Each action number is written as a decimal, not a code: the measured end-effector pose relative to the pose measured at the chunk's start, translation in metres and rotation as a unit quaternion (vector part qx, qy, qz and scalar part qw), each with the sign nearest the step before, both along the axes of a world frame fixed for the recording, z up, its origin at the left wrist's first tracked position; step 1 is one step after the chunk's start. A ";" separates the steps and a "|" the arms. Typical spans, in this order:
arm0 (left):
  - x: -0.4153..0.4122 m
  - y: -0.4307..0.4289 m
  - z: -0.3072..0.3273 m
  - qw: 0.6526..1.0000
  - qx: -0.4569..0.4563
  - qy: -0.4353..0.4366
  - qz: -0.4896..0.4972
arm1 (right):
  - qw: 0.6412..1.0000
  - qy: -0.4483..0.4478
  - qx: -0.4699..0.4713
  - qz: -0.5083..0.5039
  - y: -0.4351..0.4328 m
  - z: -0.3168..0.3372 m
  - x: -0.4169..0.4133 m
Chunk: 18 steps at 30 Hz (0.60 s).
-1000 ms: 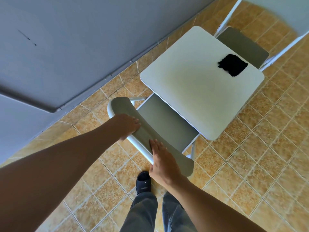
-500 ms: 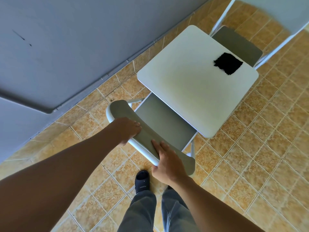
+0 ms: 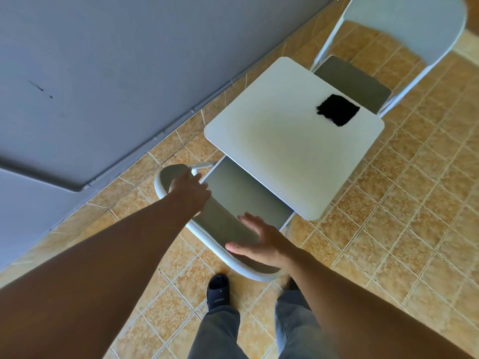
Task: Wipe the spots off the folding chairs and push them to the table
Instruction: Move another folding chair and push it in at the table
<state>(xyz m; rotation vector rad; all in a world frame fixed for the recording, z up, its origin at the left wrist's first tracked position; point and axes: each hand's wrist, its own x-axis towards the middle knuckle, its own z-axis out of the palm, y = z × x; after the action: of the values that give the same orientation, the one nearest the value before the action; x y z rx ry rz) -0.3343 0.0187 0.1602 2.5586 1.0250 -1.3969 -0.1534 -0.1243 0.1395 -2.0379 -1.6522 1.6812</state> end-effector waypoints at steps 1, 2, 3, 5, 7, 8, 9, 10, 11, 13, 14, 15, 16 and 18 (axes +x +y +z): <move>0.023 0.004 0.013 1.000 -0.003 -0.008 0.005 | 0.999 -0.012 0.026 -0.025 0.004 0.005 0.026; 0.044 0.007 0.024 1.000 -0.005 -0.024 0.019 | 0.997 -0.027 0.051 -0.042 0.008 0.007 0.049; 0.055 0.008 0.034 0.998 -0.011 -0.046 0.043 | 0.996 -0.042 0.065 -0.046 0.014 0.005 0.059; 0.097 0.011 0.052 0.990 -0.026 -0.099 0.093 | 0.993 -0.064 0.087 -0.044 0.025 0.011 0.095; 0.150 0.016 0.054 0.978 -0.031 -0.163 0.130 | 0.990 -0.078 0.110 -0.039 0.036 0.026 0.145; 0.177 0.020 0.053 0.970 -0.029 -0.188 0.149 | 0.989 -0.084 0.120 -0.037 0.041 0.036 0.171; 0.204 0.023 0.056 0.964 -0.022 -0.207 0.166 | 0.987 -0.086 0.130 -0.037 0.047 0.046 0.198; 0.226 0.024 0.059 0.960 -0.018 -0.214 0.178 | 0.986 -0.087 0.140 -0.035 0.052 0.057 0.219; 0.253 0.024 0.063 0.958 -0.015 -0.219 0.184 | 0.984 -0.091 0.152 -0.033 0.056 0.069 0.244; 0.304 0.023 0.072 0.955 -0.005 -0.229 0.188 | 0.980 -0.100 0.172 -0.023 0.063 0.090 0.294; 0.327 0.025 0.077 0.953 0.002 -0.242 0.184 | 0.978 -0.106 0.179 -0.018 0.066 0.101 0.317; 0.345 0.026 0.081 0.952 0.008 -0.249 0.181 | 0.977 -0.114 0.181 -0.012 0.069 0.108 0.335; 0.366 0.028 0.085 0.951 0.013 -0.251 0.182 | 0.975 -0.124 0.185 -0.007 0.072 0.116 0.357; 0.404 0.033 0.093 0.950 0.019 -0.253 0.182 | 0.970 -0.147 0.194 0.005 0.079 0.128 0.395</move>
<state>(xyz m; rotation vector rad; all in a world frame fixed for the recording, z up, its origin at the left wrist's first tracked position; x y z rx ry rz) 0.0694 0.0517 0.2532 2.3821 1.3268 -0.5929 0.2416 -0.0458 0.2680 -2.1460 -1.8907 0.9830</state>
